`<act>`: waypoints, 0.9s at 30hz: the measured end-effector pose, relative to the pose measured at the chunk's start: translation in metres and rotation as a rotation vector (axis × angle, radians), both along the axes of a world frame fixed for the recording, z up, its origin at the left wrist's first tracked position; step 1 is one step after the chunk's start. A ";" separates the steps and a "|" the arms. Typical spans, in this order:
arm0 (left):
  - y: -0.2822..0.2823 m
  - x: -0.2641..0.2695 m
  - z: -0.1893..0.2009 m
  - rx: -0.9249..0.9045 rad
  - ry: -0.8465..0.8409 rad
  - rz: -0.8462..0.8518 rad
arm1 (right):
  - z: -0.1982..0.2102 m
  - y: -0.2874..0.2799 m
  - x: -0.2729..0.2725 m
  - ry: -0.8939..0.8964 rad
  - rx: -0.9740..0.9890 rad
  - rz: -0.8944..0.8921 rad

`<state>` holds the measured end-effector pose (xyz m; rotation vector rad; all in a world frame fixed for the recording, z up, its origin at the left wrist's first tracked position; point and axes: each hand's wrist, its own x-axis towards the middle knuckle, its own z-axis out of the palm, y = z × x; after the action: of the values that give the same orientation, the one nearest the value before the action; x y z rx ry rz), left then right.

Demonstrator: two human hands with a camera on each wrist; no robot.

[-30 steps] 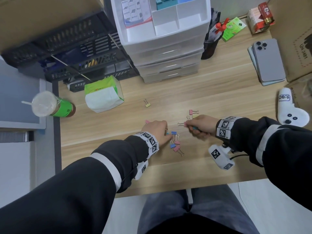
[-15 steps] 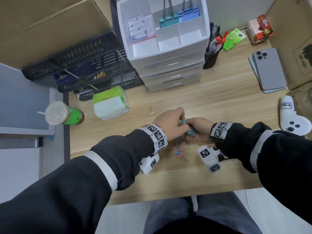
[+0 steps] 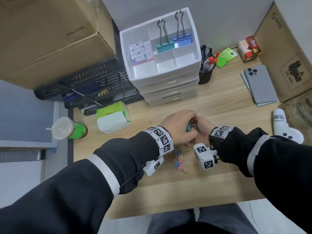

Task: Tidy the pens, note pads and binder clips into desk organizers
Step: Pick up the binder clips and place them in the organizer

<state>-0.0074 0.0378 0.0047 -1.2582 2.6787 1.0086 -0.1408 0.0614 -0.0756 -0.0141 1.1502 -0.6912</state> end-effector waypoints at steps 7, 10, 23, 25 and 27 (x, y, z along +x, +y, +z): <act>-0.011 0.001 0.021 0.023 0.076 0.064 | 0.036 -0.004 -0.002 -0.078 0.063 0.048; -0.027 0.008 0.043 -0.037 0.113 0.089 | 0.048 -0.011 -0.006 -0.140 0.087 0.160; -0.143 0.045 0.162 -0.359 0.000 0.358 | 0.194 -0.102 -0.035 0.037 0.068 0.338; -0.153 0.054 0.162 -0.371 -0.058 0.368 | 0.218 -0.125 -0.040 0.055 0.024 0.321; -0.158 0.060 0.158 -0.381 -0.112 0.350 | 0.238 -0.152 -0.044 0.044 -0.021 0.278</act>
<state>0.0527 -0.1203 0.1631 -1.8376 2.7025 0.4266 -0.1852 -0.0905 0.1627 -0.2043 1.1565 -0.4574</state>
